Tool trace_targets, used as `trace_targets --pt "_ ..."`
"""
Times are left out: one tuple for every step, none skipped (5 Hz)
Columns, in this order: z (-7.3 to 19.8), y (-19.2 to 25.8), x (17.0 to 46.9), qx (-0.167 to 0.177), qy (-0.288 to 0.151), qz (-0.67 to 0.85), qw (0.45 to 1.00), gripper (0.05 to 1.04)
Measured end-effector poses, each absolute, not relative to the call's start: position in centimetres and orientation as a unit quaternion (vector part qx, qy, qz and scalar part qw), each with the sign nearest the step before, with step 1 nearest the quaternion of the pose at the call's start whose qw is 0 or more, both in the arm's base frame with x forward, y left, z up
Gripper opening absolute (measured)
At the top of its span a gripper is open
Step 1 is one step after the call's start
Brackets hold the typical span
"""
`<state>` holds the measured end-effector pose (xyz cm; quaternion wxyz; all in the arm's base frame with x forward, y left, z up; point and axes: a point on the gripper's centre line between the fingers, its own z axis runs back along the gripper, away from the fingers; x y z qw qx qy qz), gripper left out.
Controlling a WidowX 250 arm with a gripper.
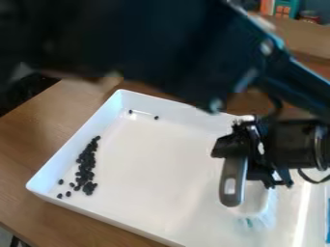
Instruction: Sweep into pile
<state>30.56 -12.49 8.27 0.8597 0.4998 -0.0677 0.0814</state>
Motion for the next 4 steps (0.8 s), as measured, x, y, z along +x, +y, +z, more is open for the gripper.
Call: trace_targets --pt "8.3 -12.6 30.9 0.507 -0.072 0.084 0.855 0.815" --pt "7.9 -12.9 30.5 0.475 -0.05 0.053 0.877 1.005" --pt "9.7 -13.0 30.5 0.369 -0.023 0.015 0.929 1.005" --pt "11.0 -13.2 30.5 0.252 0.01 -0.043 0.967 1.001"
